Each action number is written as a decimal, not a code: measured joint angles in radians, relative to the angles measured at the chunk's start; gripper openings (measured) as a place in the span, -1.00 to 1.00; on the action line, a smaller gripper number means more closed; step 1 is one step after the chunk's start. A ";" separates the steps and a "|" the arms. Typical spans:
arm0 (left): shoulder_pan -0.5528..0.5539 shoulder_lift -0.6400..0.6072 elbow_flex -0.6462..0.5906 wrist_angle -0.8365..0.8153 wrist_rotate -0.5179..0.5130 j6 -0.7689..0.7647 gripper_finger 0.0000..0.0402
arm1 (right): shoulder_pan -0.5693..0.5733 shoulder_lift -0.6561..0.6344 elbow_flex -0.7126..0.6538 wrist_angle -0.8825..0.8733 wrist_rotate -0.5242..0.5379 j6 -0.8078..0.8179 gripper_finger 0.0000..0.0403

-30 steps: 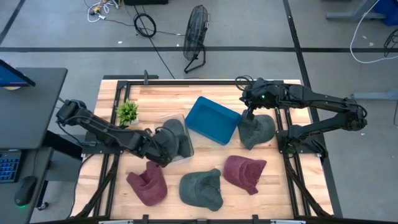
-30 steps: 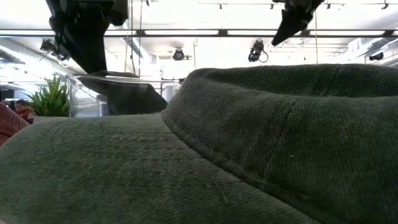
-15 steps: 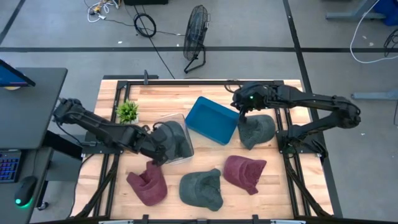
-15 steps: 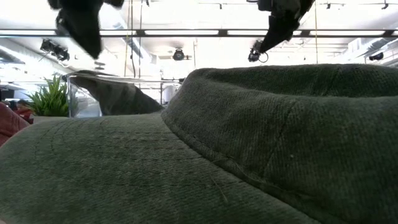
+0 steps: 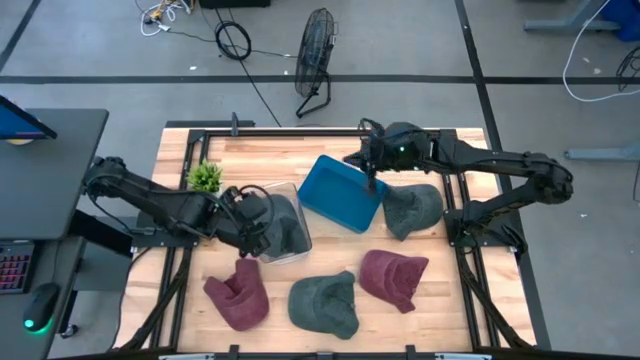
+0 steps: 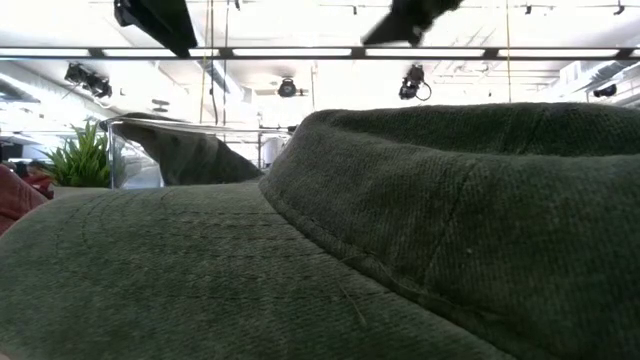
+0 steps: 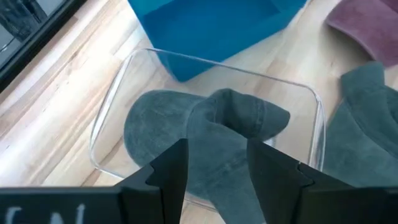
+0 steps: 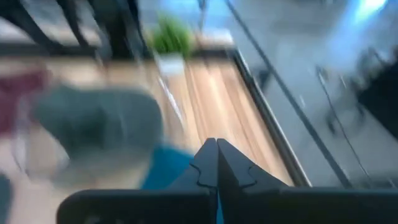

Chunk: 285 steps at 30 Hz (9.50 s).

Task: Pick & Place hat
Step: Put the top gray cap into the transparent bin

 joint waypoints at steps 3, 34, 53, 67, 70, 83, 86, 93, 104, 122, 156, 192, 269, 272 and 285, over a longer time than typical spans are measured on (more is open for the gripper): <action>0.005 0.000 0.000 0.001 0.000 -0.005 -0.16 | 0.000 0.048 0.000 0.190 -0.047 -0.014 -1.00; 0.004 0.000 0.000 0.006 0.023 -0.006 -0.16 | 0.063 0.572 0.282 0.262 -0.216 -0.011 -1.00; 0.004 0.000 0.000 0.006 0.023 -0.004 -0.16 | 0.060 0.562 0.349 0.177 -0.190 -0.030 -0.95; 0.013 0.001 -0.001 0.060 -0.184 0.000 -0.16 | 0.151 0.320 0.473 -0.281 0.236 -0.152 -0.46; 0.031 0.001 -0.002 0.174 -0.185 0.066 -0.16 | 0.172 0.236 0.474 -0.437 0.223 -0.082 -0.41; 0.165 0.016 -0.001 0.733 -0.041 0.553 -0.16 | 0.231 0.109 0.475 -0.647 0.139 0.098 -0.43; 0.202 0.037 -0.001 0.754 -0.010 0.588 -0.16 | 0.246 0.118 0.475 -0.645 0.135 0.130 -0.45; 0.259 0.103 -0.001 0.751 0.076 0.617 -0.16 | 0.263 0.156 0.475 -0.647 0.071 0.175 -0.44; 0.127 0.004 0.000 0.358 0.091 0.421 -0.43 | 0.263 0.170 0.474 -0.665 0.072 0.204 -0.41; -0.052 0.030 -0.129 0.216 0.089 -0.052 -0.96 | 0.263 0.170 0.474 -0.746 0.072 0.254 -0.41; -0.134 0.119 0.103 -0.038 -0.106 -0.109 -0.71 | 0.270 0.173 0.473 -0.932 0.248 0.255 -0.41; -0.161 0.085 0.103 -0.146 -0.167 -0.105 -0.71 | -0.179 0.040 -0.417 -0.681 0.195 0.740 -0.41; -0.160 -0.065 0.104 -0.216 -0.338 -0.147 -0.98 | 0.309 0.391 0.150 0.287 0.322 -0.394 -1.00; -0.160 -0.065 0.104 -0.185 -0.337 -0.129 -0.98 | 0.305 0.310 0.150 0.091 0.334 -0.341 -1.00; -0.013 0.014 0.105 0.477 -0.290 0.590 -0.46 | 0.248 0.232 0.149 -0.150 0.332 -0.199 -1.00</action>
